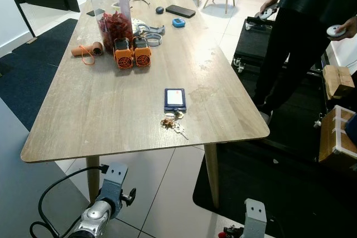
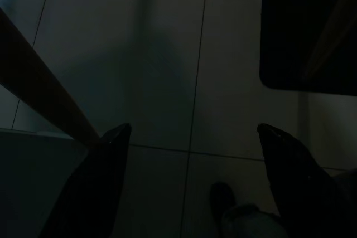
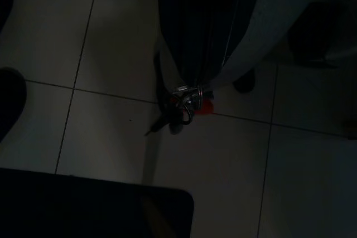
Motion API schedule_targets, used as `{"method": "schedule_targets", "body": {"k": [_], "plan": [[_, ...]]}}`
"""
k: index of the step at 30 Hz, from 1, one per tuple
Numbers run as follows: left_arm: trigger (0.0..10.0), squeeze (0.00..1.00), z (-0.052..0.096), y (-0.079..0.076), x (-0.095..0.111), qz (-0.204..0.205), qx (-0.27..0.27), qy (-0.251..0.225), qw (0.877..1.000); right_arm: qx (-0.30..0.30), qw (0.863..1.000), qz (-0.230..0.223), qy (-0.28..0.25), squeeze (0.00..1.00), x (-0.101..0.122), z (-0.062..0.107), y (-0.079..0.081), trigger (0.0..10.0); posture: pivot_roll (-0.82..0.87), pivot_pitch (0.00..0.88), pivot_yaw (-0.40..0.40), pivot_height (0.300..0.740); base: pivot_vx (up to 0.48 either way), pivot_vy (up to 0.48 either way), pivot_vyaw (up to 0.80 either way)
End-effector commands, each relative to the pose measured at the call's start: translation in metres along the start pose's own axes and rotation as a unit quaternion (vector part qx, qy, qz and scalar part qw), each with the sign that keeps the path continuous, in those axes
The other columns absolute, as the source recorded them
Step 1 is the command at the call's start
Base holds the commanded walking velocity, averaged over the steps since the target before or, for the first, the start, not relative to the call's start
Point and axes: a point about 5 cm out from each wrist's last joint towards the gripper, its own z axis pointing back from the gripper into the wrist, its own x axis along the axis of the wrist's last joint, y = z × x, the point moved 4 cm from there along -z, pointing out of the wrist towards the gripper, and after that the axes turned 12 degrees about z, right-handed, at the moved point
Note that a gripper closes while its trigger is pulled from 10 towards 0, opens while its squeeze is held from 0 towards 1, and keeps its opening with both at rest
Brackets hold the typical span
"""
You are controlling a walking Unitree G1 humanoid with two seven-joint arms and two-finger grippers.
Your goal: Hang keys on a hook
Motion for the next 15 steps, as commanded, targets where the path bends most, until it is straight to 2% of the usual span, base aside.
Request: {"method": "schedule_targets", "body": {"k": [1,15], "plan": [[10.0,0.00,0.0004,0.0017,-0.0027,-0.008,0.003,0.009,1.000,0.003,1.000,0.005,0.004,0.00,-0.0012,0.0000,0.0010,10.0,0.08,0.011,-0.012,0.740,0.000,0.000,0.00],[10.0,0.00,0.0004,0.0008,-0.0026,-0.006,0.003,0.007,1.000,0.004,1.000,0.004,0.005,0.00,-0.0017,0.0001,0.0016,10.0,0.09,0.021,-0.012,0.740,0.000,0.000,0.00]]}}
